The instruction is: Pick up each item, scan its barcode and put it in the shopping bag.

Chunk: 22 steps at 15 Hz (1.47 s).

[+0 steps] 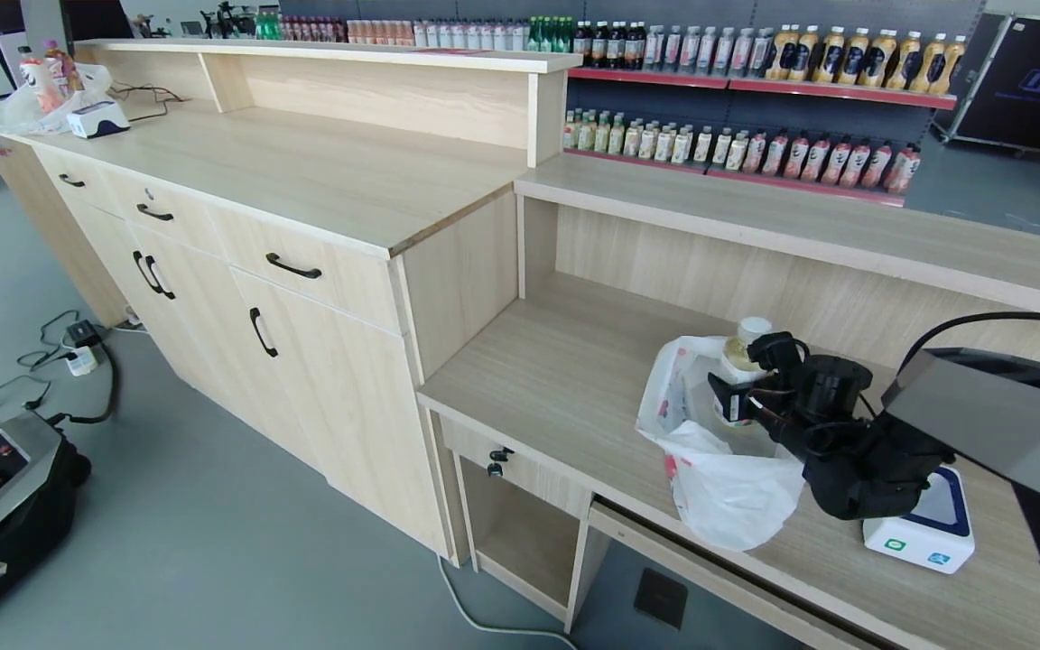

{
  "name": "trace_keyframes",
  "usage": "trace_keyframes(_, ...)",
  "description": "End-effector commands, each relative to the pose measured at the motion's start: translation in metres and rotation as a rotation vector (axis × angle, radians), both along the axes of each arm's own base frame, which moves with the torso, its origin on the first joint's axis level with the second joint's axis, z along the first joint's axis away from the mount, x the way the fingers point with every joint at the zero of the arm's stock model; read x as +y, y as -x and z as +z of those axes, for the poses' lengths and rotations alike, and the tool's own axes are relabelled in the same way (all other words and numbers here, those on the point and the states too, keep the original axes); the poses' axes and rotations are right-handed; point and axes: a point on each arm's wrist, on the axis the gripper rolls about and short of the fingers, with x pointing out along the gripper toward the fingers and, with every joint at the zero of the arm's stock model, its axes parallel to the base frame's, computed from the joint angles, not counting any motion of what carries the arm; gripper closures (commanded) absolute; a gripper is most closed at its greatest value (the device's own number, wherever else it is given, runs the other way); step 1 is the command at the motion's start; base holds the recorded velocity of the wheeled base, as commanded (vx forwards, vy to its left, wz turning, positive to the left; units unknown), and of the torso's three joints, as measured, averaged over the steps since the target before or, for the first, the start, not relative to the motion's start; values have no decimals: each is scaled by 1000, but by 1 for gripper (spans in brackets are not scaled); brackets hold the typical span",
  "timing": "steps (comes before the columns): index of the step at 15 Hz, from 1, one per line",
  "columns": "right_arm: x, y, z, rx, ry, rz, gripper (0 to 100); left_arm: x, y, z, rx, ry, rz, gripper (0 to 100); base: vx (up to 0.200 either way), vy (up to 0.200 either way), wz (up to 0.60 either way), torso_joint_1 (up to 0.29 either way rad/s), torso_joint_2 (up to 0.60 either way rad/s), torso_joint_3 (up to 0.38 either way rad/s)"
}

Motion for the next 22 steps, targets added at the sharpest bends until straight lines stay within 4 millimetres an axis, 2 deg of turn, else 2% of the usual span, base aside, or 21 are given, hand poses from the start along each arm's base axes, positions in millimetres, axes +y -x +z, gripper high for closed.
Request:
trace_keyframes(1, 0, 0, 0, 7, -2, 1, 0, 0, 0, 0, 0, 0, 0, 0, 0, 0, 0, 0, 0, 0)
trace_keyframes(4, 0, 1, 19, -40, -19, 0, 0, 0, 0, 0, 0, 0, 0, 0, 0, 0, 0, 0, 0, 0)
trace_keyframes(7, 6, 18, 66, -57, -34, 18, 0, 0, 0, 0, 0, 0, 0, 0, 0, 0, 0, 0, 0, 0)
trace_keyframes(9, 6, 40, 113, -113, -39, 23, 0, 0, 0, 0, 0, 0, 0, 0, 0, 0, 0, 0, 0, 0)
trace_keyframes(10, 5, 58, 136, -128, -36, 23, 0, 0, 0, 0, 0, 0, 0, 0, 0, 0, 0, 0, 0, 0)
trace_keyframes(11, 3, 80, 156, -131, -30, 21, 0, 0, 0, 0, 0, 0, 0, 0, 0, 0, 0, 0, 0, 0)
trace_keyframes(12, -3, 111, 177, -157, 7, 11, 0, 0, 0, 0, 0, 0, 0, 0, 0, 0, 0, 0, 0, 0)
trace_keyframes(15, -37, 165, 196, -207, 150, -84, 0, 0, 0, 0, 0, 0, 0, 0, 0, 0, 0, 0, 0, 0)
trace_keyframes(17, -46, 185, 216, -259, 194, -129, 0, 0, 0, 0, 0, 0, 0, 0, 0, 0, -300, 1, -1, 1)
trace_keyframes(19, -51, 194, 239, -302, 203, -177, 0, 0, 0, 0, 0, 0, 0, 0, 0, 0, -600, -7, 0, 2)
trace_keyframes(22, -57, 205, 269, -238, 191, -360, 0, 0, 0, 0, 0, 0, 0, 0, 0, 0, -600, 4, 2, 2)
